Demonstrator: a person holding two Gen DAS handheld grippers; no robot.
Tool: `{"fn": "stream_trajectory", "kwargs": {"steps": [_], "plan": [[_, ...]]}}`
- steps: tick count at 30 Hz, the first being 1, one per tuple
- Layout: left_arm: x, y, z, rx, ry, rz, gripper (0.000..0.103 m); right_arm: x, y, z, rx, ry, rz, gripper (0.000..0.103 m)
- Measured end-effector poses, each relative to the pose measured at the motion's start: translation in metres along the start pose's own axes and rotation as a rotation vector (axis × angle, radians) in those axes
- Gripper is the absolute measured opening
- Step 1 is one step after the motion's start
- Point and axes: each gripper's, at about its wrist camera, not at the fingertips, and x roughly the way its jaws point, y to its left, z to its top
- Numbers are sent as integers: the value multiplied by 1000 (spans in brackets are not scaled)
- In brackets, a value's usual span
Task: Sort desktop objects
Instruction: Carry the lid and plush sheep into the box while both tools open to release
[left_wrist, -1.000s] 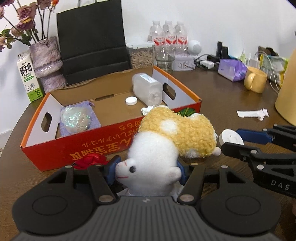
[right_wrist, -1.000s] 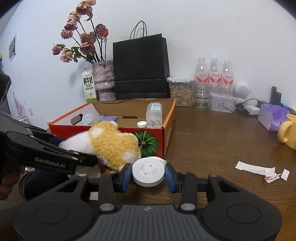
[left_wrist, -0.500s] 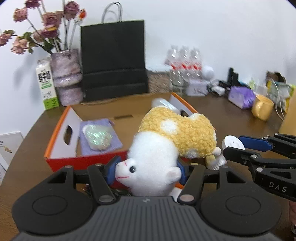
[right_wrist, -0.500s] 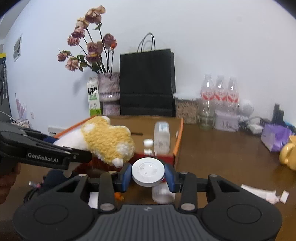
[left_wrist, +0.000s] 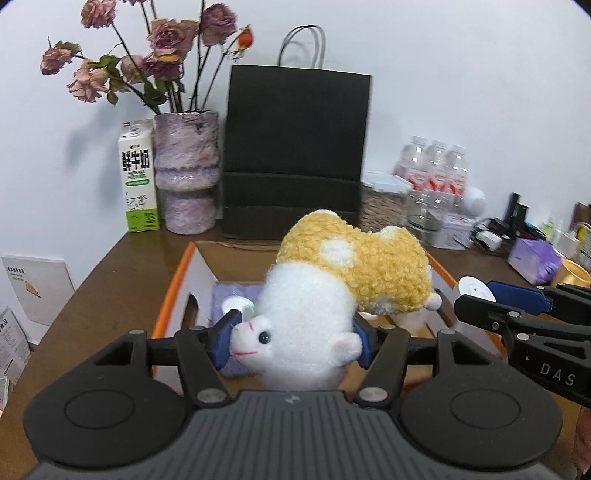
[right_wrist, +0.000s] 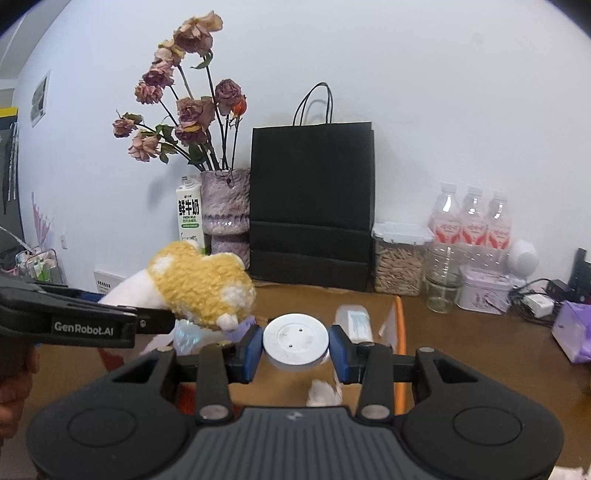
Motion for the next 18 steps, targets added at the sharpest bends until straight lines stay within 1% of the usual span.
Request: {"fn": "stream_trajectory", "kwargs": {"steps": [4, 10, 14, 18], "plan": [[26, 11, 8, -8, 14, 39, 62, 37, 8, 12, 5, 21, 9, 38], [73, 28, 17, -19, 51, 123, 62, 93, 16, 21, 5, 75, 17, 38], [92, 33, 14, -4, 76, 120, 62, 122, 19, 23, 2, 96, 5, 38], [99, 35, 9, -4, 76, 145, 62, 132, 18, 15, 6, 106, 15, 38]]}}
